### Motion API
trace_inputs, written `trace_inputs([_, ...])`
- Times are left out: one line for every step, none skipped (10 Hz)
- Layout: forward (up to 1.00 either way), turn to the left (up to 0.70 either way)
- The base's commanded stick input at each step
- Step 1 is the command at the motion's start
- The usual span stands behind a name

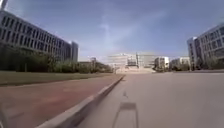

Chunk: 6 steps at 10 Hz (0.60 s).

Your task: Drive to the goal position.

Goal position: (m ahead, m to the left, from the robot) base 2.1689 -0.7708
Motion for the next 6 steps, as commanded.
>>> trace_inputs([0.70,0.00])
trace_inputs([0.70,0.00])
trace_inputs([0.70,0.00])
trace_inputs([0.70,0.00])
trace_inputs([0.70,0.00])
trace_inputs([0.70,0.00])
